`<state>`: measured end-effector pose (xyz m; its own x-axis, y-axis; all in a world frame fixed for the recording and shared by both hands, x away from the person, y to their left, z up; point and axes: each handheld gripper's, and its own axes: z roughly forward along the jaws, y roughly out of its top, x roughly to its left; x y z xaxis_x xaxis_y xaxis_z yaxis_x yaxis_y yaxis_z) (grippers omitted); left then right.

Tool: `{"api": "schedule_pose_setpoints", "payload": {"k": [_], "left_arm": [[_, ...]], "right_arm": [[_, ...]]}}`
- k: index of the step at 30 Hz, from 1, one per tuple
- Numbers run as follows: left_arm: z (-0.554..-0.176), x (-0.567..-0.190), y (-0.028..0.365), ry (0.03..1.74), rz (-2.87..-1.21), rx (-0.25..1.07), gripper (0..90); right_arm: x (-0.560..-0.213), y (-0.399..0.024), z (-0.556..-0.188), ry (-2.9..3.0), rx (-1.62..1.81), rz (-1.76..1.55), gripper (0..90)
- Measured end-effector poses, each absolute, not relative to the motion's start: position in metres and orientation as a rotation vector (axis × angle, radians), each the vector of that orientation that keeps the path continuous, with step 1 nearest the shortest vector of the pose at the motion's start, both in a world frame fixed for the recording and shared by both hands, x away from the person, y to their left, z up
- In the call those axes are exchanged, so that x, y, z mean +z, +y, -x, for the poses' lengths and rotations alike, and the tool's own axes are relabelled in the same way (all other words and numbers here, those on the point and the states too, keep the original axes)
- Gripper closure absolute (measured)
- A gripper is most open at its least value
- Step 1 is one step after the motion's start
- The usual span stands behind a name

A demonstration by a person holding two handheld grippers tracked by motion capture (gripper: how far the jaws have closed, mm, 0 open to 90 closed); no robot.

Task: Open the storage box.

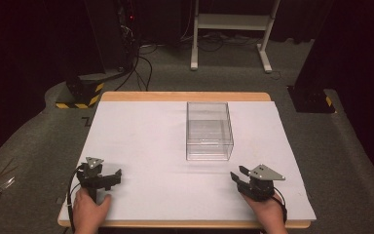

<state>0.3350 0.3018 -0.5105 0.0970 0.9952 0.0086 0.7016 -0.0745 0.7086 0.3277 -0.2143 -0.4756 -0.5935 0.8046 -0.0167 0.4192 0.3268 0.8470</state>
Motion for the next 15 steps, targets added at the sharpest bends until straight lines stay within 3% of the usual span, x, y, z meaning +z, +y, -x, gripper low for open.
{"api": "schedule_pose_setpoints", "payload": {"k": [15], "left_arm": [[-0.335, -0.51, 0.302, 1.66, -1.836, 0.697, 0.4]], "right_arm": [[-0.465, -0.2, -0.342, 2.171, 1.196, -1.051, 57.2]]}}
